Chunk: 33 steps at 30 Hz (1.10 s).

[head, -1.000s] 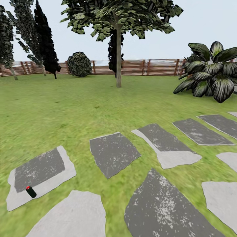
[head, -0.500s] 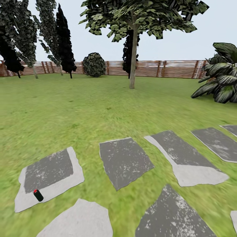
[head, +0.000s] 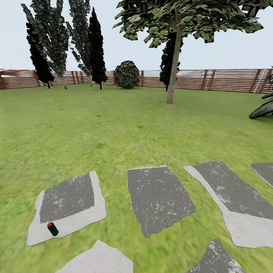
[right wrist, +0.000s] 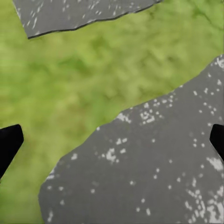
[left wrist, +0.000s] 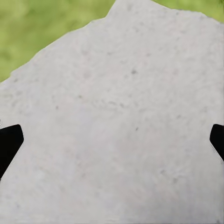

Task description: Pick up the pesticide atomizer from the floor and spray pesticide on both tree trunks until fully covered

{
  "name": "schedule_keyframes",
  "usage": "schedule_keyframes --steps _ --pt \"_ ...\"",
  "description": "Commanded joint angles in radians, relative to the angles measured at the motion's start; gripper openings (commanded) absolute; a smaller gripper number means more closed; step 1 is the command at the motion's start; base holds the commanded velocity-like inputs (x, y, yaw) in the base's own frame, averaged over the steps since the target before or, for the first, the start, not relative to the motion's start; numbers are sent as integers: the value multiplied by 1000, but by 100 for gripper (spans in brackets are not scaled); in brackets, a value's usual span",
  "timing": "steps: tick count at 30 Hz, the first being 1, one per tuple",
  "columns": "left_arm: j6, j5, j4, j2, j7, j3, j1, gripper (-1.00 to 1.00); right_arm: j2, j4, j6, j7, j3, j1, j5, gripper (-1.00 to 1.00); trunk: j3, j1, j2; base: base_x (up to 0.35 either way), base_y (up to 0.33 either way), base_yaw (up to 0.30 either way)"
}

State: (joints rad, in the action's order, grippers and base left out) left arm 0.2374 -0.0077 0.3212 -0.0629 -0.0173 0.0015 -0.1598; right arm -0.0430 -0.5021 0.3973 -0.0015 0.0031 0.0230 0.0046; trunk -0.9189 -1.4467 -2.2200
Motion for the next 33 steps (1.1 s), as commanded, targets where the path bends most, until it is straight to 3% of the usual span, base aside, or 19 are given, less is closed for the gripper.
schedule_keyframes --steps 1,10,33 --pt "0 0 0 0 0 0 0 100 0 0 0 0 0 0 0 100 0 0 0 330 -114 278" --pt "0 0 0 0 0 0 0 100 0 0 0 0 0 0 0 100 0 0 0 307 -153 232" --pt "0 0 -1 0 0 0 0 100 0 0 0 0 0 0 0 100 0 0 0 284 -186 6"
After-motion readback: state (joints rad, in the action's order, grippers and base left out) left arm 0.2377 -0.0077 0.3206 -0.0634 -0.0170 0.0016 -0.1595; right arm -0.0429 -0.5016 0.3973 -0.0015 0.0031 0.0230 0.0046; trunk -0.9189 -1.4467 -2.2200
